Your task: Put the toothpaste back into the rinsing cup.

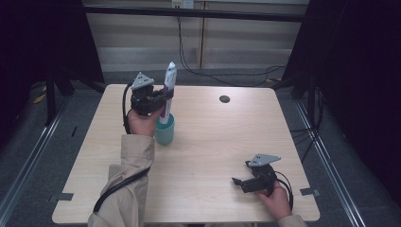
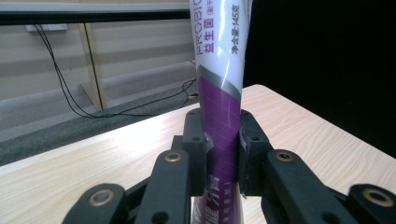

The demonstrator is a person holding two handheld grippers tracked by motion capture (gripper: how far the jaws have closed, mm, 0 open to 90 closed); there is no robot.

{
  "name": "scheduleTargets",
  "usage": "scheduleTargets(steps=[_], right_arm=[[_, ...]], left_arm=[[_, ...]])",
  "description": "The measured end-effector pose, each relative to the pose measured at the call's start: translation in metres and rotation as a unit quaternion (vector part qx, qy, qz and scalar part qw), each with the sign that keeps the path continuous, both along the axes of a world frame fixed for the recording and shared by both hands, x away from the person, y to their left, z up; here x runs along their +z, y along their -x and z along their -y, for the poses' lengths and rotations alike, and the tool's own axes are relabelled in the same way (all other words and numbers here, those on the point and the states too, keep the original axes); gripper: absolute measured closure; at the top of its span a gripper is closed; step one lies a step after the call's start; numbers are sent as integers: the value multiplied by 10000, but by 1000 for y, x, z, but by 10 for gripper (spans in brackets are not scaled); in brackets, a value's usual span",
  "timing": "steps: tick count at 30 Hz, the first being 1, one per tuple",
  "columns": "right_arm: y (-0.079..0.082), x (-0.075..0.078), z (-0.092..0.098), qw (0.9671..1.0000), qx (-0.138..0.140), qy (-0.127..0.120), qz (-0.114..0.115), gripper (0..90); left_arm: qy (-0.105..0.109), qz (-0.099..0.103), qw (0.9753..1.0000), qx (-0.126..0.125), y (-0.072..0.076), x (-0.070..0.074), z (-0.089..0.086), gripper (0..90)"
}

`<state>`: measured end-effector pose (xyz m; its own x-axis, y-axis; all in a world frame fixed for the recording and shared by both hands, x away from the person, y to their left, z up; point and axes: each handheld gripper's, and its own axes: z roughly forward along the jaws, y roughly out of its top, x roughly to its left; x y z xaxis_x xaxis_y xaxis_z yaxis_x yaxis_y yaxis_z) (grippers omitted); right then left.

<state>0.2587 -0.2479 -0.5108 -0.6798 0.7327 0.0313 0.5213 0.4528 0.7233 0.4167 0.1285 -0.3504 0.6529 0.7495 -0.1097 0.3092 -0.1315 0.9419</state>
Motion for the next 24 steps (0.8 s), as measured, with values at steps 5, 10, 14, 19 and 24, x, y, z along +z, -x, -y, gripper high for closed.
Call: scheduleTargets(steps=[5,10,14,19,24], right_arm=[[0,0,0,10000,0,-1,-1,125],[0,0,0,10000,-1,-3,0,125],[0,0,0,10000,2,-2,1,125],[0,0,0,10000,6,-6,0,125],[0,0,0,10000,2,-9,-1,125]], left_arm=[[-16,-34,10000,34,-4,-4,1,774],[-19,-17,10000,87,-6,-7,2,774],[-106,6,9998,155,-7,-12,0,773],[-73,-6,9997,234,-10,-21,-5,772],[-83,-45,9995,313,-11,-32,-5,770]])
